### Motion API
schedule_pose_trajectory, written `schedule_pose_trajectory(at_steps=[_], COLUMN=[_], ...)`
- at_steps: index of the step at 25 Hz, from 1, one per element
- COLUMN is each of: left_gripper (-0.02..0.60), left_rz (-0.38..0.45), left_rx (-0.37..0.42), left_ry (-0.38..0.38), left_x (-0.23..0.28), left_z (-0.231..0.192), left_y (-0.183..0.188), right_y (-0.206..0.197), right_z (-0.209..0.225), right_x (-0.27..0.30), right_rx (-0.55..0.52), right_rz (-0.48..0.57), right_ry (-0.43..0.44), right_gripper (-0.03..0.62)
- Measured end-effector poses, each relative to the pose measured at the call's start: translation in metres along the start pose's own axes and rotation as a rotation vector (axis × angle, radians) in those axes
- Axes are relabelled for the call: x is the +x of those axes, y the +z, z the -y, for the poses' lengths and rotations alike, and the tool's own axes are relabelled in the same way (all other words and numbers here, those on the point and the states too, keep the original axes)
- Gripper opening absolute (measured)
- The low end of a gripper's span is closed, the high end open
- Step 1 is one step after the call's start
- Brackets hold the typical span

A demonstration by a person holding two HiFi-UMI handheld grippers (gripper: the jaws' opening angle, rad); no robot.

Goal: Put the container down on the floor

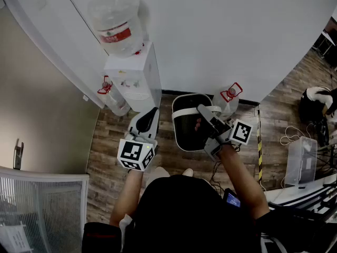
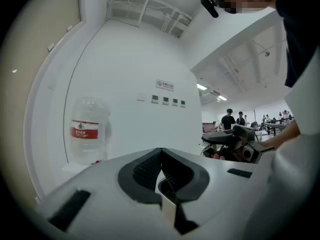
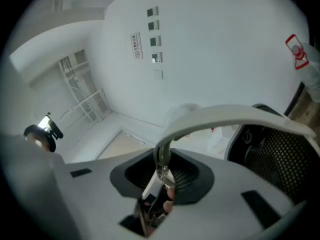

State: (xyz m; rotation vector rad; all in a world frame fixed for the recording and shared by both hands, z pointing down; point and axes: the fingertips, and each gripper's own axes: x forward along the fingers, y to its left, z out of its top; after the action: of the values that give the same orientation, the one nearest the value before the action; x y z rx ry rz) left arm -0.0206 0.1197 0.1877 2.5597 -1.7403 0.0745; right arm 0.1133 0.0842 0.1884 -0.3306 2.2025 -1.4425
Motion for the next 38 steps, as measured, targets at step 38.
schedule_pose_trajectory(at_steps=[38], left_gripper=[0.018], left_rz=[0.000], left_rx=[-0.024], left_ry=[0.019], left_x=[0.014], left_z=[0.015], left_y=[-0.011], right_y=[0.000], right_z=[0.006], right_x=[0.000], right_rx=[0.021], right_rz=[-0.046], right_ry=[0.023], right_gripper=[0.097])
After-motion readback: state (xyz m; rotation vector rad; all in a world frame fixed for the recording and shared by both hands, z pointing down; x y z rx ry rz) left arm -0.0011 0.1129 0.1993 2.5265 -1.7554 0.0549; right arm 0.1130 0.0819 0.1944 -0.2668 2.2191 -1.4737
